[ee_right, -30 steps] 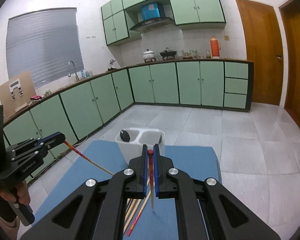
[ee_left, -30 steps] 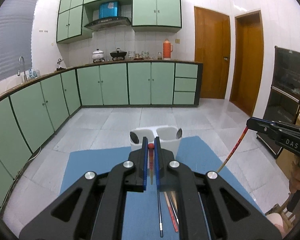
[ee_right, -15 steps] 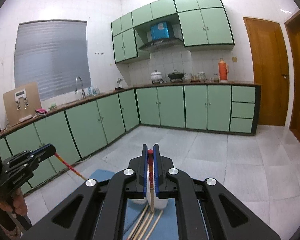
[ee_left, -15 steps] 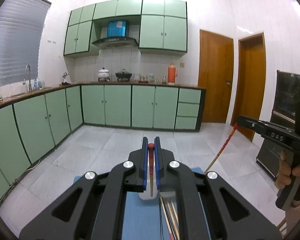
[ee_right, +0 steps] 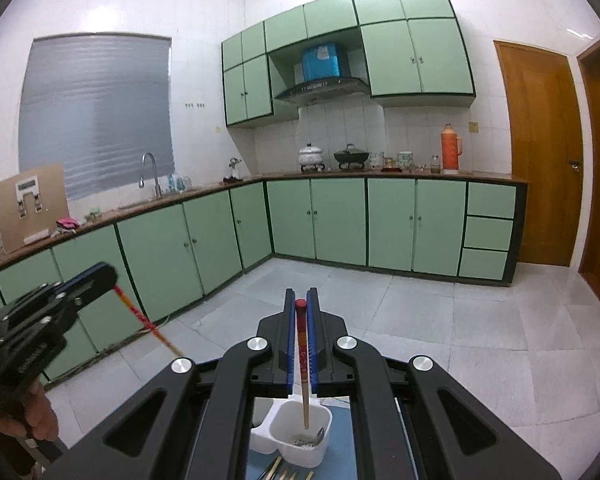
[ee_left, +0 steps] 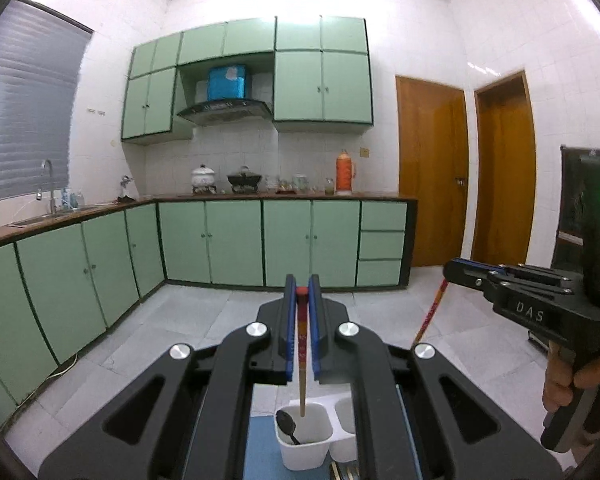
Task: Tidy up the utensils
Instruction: 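Carry the chopsticks up and drop them into the white holder with both tools, then grasp the black chopstick with the left tool while the right tool returns over the chopsticks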
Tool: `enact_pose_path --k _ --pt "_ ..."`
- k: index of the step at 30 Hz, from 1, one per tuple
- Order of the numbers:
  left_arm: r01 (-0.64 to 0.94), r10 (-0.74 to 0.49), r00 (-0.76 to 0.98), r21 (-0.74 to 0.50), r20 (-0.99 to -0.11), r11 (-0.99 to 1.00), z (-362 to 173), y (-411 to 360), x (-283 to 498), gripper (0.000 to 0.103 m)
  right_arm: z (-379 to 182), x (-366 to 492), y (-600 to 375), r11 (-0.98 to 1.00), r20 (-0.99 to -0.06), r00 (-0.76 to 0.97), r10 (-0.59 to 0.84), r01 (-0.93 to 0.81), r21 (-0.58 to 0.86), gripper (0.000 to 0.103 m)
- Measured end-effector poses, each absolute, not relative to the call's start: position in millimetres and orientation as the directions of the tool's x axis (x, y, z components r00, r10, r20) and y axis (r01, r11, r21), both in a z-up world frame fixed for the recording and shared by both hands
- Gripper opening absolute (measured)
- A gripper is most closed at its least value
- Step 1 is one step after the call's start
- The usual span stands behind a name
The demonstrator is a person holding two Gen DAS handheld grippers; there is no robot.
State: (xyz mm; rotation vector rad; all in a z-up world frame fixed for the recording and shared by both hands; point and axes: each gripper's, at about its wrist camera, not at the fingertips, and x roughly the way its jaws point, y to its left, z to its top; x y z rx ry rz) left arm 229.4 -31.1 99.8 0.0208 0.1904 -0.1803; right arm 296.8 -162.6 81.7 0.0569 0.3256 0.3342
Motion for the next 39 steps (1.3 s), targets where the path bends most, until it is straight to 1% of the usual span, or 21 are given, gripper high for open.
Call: enact_pose_path --k 5,15,16,17,18,19,21,22,24,26,28,29,30,34,39 --pt "0.201 -0.194 0.944 -0.003 -0.267 0.98 70.3 -41.7 267.5 0.005 56.5 322.7 -161.2 0.937 -0.341 0.873 0.348 -0.317 0.146 0.005" --pt "0.198 -0.192 0.902 -0.024 -0.387 0.98 19.3 -35.2 300.1 0.007 9.3 343.2 -156.8 0.923 -0.429 0.817 0.385 -0.338 0.184 0.006" --pt "0.198 -0.191 0.899 -0.024 -0.393 0.98 16.7 -33.1 299.8 0.014 7.2 343.1 -157.5 0.923 -0.43 0.816 0.386 -0.337 0.187 0.007" --pt "0.198 -0.191 0.898 -0.025 -0.396 0.98 15.5 -31.5 299.2 0.029 4.1 341.7 -158.1 0.922 -0.434 0.813 0.388 -0.338 0.192 0.011" --pt "0.192 -0.187 0.9 -0.027 -0.394 0.981 14.6 -29.6 295.4 0.037 2.0 339.8 -159.6 0.924 -0.436 0.815 0.382 -0.33 0.194 0.019" --pt "0.191 -0.188 0.902 -0.03 -0.388 0.981 14.3 -26.8 291.6 0.044 0.8 338.2 -161.7 0.927 -0.434 0.819 0.375 -0.321 0.195 0.022" --pt "0.193 -0.189 0.904 -0.029 -0.383 0.981 14.1 -22.7 282.7 0.046 -0.3 328.4 -166.7 0.933 -0.424 0.832 0.358 -0.303 0.192 0.03" --pt "0.188 -0.185 0.907 -0.028 -0.379 0.982 14.3 -19.5 275.1 0.05 -0.6 324.4 -168.5 0.936 -0.42 0.837 0.349 -0.296 0.188 0.032" --pt "0.183 -0.182 0.91 -0.032 -0.372 0.983 13.6 -15.8 263.1 0.056 -3.1 308.8 -173.9 0.946 -0.411 0.853 0.322 -0.27 0.18 0.042" --pt "0.171 -0.17 0.915 -0.03 -0.366 0.985 10.9 -12.7 246.7 0.065 -6.3 293.6 -176.7 0.952 -0.397 0.867 0.301 -0.25 0.177 0.05" --pt "0.163 -0.159 0.917 -0.019 -0.367 0.986 5.1 -10.1 228.5 0.068 -11.4 276.7 -177.8 0.957 -0.39 0.875 0.285 -0.236 0.17 0.055" --pt "0.16 -0.153 0.916 -0.013 -0.37 0.987 0.7 -8.6 218.5 0.072 -16.7 265.5 -177.7 0.961 -0.39 0.88 0.272 -0.224 0.165 0.06" --pt "0.156 -0.147 0.914 -0.007 -0.378 0.988 -3.9 -7.3 210.7 0.073 -22.9 254.6 -177.3 0.964 -0.39 0.883 0.261 -0.214 0.161 0.065" --pt "0.141 -0.122 0.894 0.012 -0.431 0.99 -29.3 -2.8 180.9 0.075 -52.9 221.9 -175.1 0.971 -0.428 0.873 0.232 -0.18 0.159 0.066" --pt "0.143 -0.113 0.842 0.016 -0.528 0.99 -66.9 1.0 154.7 0.075 -101.0 185.7 -170.7 0.971 -0.511 0.831 0.222 -0.139 0.196 0.066"
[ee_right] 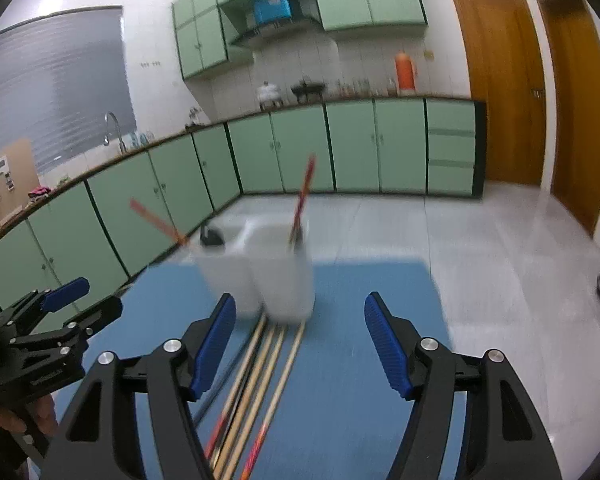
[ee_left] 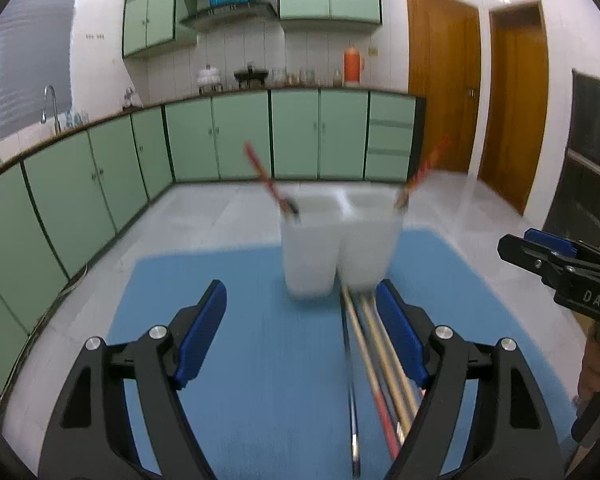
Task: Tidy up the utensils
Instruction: 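Grasp the black chopstick with the left tool while the right tool returns over the chopsticks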
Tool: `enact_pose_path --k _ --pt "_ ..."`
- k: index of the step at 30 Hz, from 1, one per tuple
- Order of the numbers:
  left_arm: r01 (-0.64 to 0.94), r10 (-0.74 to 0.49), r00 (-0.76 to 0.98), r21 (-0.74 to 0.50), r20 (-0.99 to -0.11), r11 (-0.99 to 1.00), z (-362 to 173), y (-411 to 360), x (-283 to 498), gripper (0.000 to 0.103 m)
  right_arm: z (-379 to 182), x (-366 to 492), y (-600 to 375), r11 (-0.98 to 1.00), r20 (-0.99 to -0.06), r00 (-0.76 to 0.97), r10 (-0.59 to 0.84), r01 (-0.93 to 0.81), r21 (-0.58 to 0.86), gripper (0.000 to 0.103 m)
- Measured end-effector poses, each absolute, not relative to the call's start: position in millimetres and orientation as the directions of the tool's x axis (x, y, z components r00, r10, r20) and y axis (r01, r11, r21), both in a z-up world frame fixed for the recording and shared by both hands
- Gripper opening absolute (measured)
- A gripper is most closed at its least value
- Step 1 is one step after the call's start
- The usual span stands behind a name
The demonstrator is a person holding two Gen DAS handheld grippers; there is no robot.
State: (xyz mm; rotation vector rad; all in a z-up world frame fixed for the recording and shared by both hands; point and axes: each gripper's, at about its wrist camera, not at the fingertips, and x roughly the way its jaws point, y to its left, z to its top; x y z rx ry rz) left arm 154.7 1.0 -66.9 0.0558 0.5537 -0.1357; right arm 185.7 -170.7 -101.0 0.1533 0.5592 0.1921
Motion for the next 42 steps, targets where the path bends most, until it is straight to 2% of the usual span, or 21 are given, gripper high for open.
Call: enact_pose_path --k 5,12,18,25,27,29,31,33,38,42 --pt "0.172 -0.12 0.775 0.024 -0.62 0.985 -102.5 0.8 132.6 0.075 -142.8 154.2 -161.0 0.978 -0.596 0.778 0.198 -0.114 0.176 0.066" --pt "0.199 -0.132 0.666 0.004 -0.734 0.98 -149.6 -2.8 110.2 0.074 -166.6 129.5 -155.4 0.975 -0.642 0.737 0.209 -0.107 0.194 0.066" --pt "0.196 -0.122 0.606 -0.002 -0.786 0.981 -172.5 -7.4 108.9 0.062 -170.5 124.3 -149.9 0.975 -0.653 0.726 0.214 -0.116 0.191 0.062" --pt "0.194 -0.117 0.601 0.002 -0.79 0.981 -183.9 -11.7 108.7 0.049 -174.5 121.8 -148.0 0.972 -0.662 0.714 0.229 -0.127 0.199 0.056" --pt "0.201 -0.128 0.603 -0.006 -0.787 0.98 -184.2 -13.2 108.3 0.039 -175.4 121.3 -147.1 0.971 -0.663 0.711 0.235 -0.132 0.202 0.054" --pt "0.219 -0.142 0.603 -0.009 -0.785 0.976 -184.3 -17.4 107.8 0.02 -177.3 121.1 -145.8 0.968 -0.667 0.704 0.245 -0.141 0.207 0.051" --pt "0.231 -0.15 0.603 -0.009 -0.783 0.973 -184.2 -21.7 106.6 0.009 -179.4 120.3 -143.3 0.966 -0.673 0.695 0.254 -0.153 0.207 0.048" --pt "0.233 -0.156 0.603 -0.015 -0.782 0.972 -184.0 -23.1 106.6 0.007 -180.7 119.5 -139.6 0.964 -0.679 0.684 0.266 -0.17 0.206 0.044" --pt "0.191 -0.15 0.621 -0.037 -0.769 0.981 -180.0 -13.0 102.7 0.006 -187.9 116.9 -127.8 0.957 -0.701 0.653 0.288 -0.212 0.197 0.042" --pt "0.169 -0.118 0.644 -0.011 -0.756 0.986 -175.7 -5.8 97.5 0.006 -195.2 115.9 -116.9 0.956 -0.725 0.626 0.288 -0.236 0.176 0.04"
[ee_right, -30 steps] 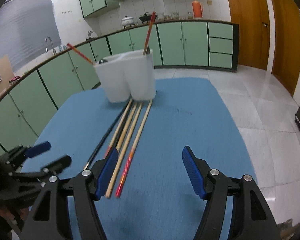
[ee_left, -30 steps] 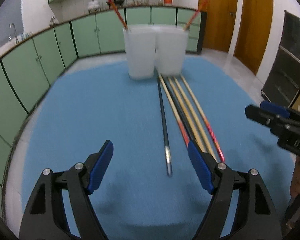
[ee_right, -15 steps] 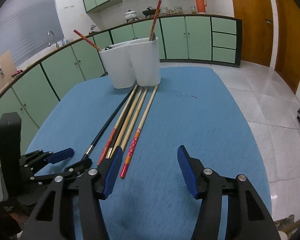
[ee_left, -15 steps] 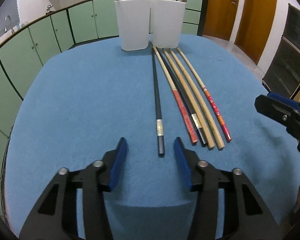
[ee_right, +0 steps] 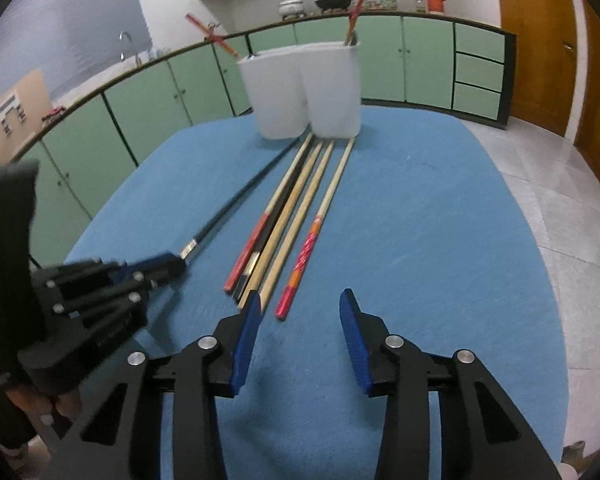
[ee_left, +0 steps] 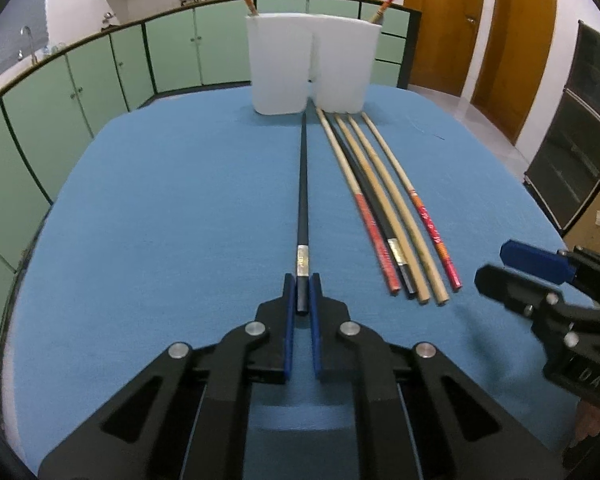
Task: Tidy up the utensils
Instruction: 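Grasp the black chopstick with the left tool while the right tool returns over the chopsticks, then grasp a red-patterned chopstick with the right tool while the left tool holds the black one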
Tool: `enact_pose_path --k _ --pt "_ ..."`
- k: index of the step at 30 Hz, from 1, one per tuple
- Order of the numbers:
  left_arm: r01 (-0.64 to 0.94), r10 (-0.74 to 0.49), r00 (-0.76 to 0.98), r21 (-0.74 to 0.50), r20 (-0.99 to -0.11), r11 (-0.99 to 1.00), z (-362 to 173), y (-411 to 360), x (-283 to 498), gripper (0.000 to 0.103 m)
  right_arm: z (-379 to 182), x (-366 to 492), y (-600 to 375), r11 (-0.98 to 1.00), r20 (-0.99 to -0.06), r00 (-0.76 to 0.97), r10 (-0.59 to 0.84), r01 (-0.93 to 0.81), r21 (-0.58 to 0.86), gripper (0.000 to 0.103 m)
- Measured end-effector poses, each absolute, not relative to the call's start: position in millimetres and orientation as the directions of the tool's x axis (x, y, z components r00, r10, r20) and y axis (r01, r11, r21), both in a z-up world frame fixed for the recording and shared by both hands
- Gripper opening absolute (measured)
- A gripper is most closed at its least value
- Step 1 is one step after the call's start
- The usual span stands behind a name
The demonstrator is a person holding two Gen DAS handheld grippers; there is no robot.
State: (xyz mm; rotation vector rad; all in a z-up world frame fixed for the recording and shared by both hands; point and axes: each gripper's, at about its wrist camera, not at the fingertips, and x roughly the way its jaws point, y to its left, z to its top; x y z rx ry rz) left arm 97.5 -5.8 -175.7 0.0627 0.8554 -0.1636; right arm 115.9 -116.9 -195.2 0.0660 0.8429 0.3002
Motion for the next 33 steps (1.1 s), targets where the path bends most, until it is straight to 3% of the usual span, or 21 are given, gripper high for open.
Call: enact_pose_path --k 8,17,24,33 --pt "0.158 -0.117 0.638 -0.019 -0.761 0.987 -177.2 -0.9 99.2 0.006 -208.5 121.5 -112.5 0.964 -0.763 0.596 0.253 -0.222 0.146 0.038" --pt "0.154 -0.12 0.625 -0.029 -0.771 0.988 -178.9 -1.1 105.3 0.006 -209.5 124.9 -120.5 0.981 -0.763 0.621 0.18 -0.172 0.092 0.029" --pt "0.154 -0.126 0.621 -0.037 -0.773 0.987 -180.3 -0.6 107.0 0.006 -205.8 121.4 -136.6 0.969 -0.743 0.621 0.248 -0.15 0.199 0.029" --pt "0.153 -0.126 0.614 -0.039 -0.779 0.987 -182.3 0.9 108.8 0.006 -210.3 123.2 -127.3 0.973 -0.747 0.624 0.229 -0.128 0.191 0.029"
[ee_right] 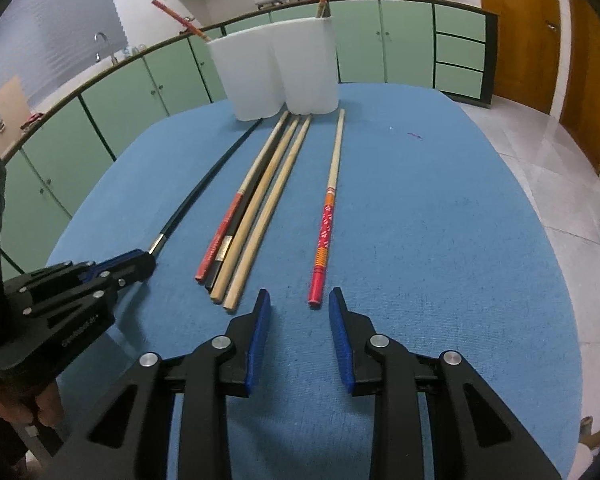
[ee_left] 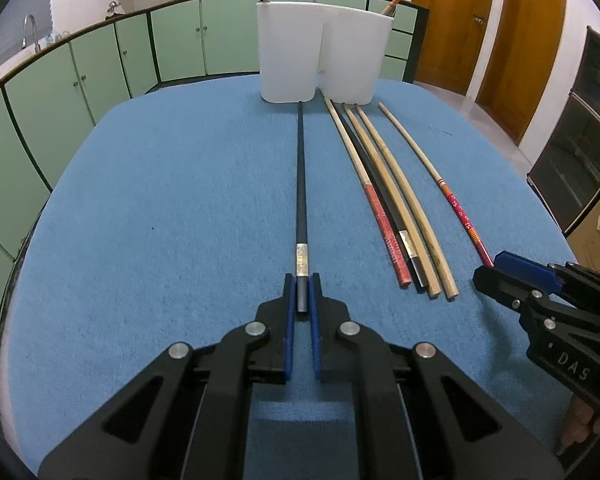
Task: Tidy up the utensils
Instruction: 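Grasp a red-patterned chopstick with the right tool while the left tool holds the black one, then lift both held chopsticks toward the white holder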
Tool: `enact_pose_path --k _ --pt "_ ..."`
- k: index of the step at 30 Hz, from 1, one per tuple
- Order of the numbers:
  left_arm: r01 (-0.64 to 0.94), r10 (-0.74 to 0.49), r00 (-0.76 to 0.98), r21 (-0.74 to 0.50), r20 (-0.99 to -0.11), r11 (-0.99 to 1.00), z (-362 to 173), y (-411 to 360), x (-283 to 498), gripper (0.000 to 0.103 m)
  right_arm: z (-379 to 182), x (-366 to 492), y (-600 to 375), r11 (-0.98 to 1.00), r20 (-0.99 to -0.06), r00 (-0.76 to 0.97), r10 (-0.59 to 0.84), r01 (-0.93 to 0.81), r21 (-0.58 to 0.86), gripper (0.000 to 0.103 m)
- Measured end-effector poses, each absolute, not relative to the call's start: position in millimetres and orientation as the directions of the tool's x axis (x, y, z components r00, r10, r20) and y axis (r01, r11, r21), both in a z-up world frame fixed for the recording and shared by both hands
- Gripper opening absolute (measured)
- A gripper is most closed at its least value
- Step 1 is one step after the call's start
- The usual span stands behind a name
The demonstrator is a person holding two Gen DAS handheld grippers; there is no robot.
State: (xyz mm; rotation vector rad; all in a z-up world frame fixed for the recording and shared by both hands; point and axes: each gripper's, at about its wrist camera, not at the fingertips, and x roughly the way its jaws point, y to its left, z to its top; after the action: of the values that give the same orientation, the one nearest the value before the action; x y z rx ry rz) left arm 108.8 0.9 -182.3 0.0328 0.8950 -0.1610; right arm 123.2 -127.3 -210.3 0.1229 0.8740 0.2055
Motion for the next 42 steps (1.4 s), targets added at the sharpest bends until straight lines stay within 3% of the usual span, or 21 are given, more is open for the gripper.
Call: enact_pose_path --k 11,13,17,27,36,42 --pt "0.151 -0.121 0.614 -0.034 -0.78 0.988 -182.9 0.8 108.7 0.006 -212.8 122.6 -132.6 0.974 -0.738 0.64 0.216 -0.087 0.209 0.03" --pt "0.149 -0.118 0.615 -0.032 -0.78 0.988 -183.3 -0.1 108.5 0.006 -212.8 122.9 -131.2 0.978 -0.74 0.642 0.199 -0.082 0.192 0.026" --pt "0.146 -0.111 0.614 -0.026 -0.782 0.989 -183.5 -2.1 108.5 0.006 -212.8 126.8 -133.2 0.98 -0.747 0.637 0.19 -0.073 0.188 0.006" --pt "0.152 -0.101 0.644 -0.003 -0.758 0.988 -166.0 -4.9 102.6 0.006 -193.5 123.0 -146.8 0.988 -0.731 0.665 0.15 -0.066 0.143 0.006" --pt "0.165 -0.092 0.742 0.048 -0.664 0.985 -107.5 -4.0 83.0 0.006 -139.0 107.8 -159.4 0.995 -0.642 0.761 0.087 -0.092 0.026 0.006" --pt "0.166 -0.119 0.8 0.027 -0.588 0.986 -65.2 -3.4 76.9 0.006 -96.2 102.1 -170.7 0.991 -0.574 0.808 0.13 -0.125 0.048 0.006"
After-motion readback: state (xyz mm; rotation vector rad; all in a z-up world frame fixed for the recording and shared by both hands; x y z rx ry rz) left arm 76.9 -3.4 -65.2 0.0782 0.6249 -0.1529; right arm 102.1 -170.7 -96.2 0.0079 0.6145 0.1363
